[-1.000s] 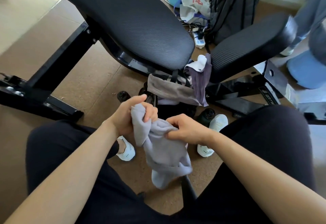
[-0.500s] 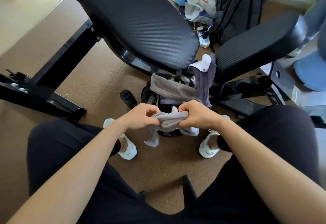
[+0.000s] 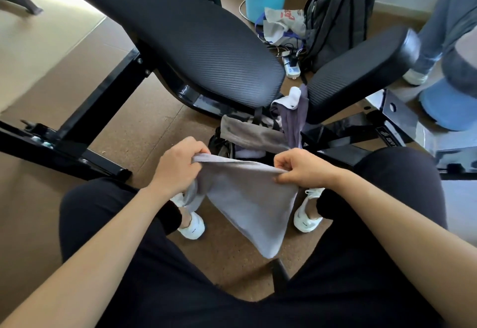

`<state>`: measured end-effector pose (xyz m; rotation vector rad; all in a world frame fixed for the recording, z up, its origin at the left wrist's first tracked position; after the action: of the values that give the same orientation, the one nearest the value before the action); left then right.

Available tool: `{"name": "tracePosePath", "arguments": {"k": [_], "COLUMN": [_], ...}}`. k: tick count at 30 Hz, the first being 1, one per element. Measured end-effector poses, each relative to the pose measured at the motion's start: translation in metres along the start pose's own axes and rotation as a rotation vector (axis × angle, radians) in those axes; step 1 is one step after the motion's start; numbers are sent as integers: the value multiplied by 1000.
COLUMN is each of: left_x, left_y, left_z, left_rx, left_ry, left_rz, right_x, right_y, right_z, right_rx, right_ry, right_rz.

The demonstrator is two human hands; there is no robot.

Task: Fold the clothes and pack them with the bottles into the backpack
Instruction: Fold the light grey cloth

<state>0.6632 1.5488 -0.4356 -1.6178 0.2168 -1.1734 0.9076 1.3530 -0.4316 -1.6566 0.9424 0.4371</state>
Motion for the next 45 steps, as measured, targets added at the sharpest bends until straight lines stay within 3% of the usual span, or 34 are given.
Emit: {"name": "tracePosePath", "arguments": {"k": [5,11,14,17,21,25,29,34,41,45], "left_x": [-25,-52,-68,-79,-82,-82,-72,-53,5,38], "left_y": [15,12,1,-3,0,-2,-3,11,31,48], "left_z": [-10,1,3,3,2,2,4,3,4,1], "left_rx": [70,381,611,670,657,674,505,-41,-182,-286], "left_ry": [-275,-724,-882,-939,-976,-1003,-1133,-1149,-858,-765], "left_rz": [-68,-410,-561,-567,-505,-500,-608,-909,-1128,-1159], "right_x": [20,31,45,52,62,62,61,53,23,0], "right_y": [9,19,18,5,-9,-9,-9,-3,16,30], "right_z": [4,10,14,19,25,27,29,28,22,17], "right_rx": [238,-81,-125,107,543,609,571,547,296,117], "right_ry": [118,151,241,318,459,448,455,422,319,259], "right_rz": [258,23,-105,-108,190,104,227,373,727,813]}}
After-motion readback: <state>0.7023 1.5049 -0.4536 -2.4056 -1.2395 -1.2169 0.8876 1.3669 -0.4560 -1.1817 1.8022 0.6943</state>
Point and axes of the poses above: each hand's wrist, its own z-axis towards the middle knuckle, its own y-axis out of the palm, x = y × z, the point moved 1 cm from there along z, towards the middle knuckle, and after that the axes turned 5 degrees about x, right-handed, at the moved point
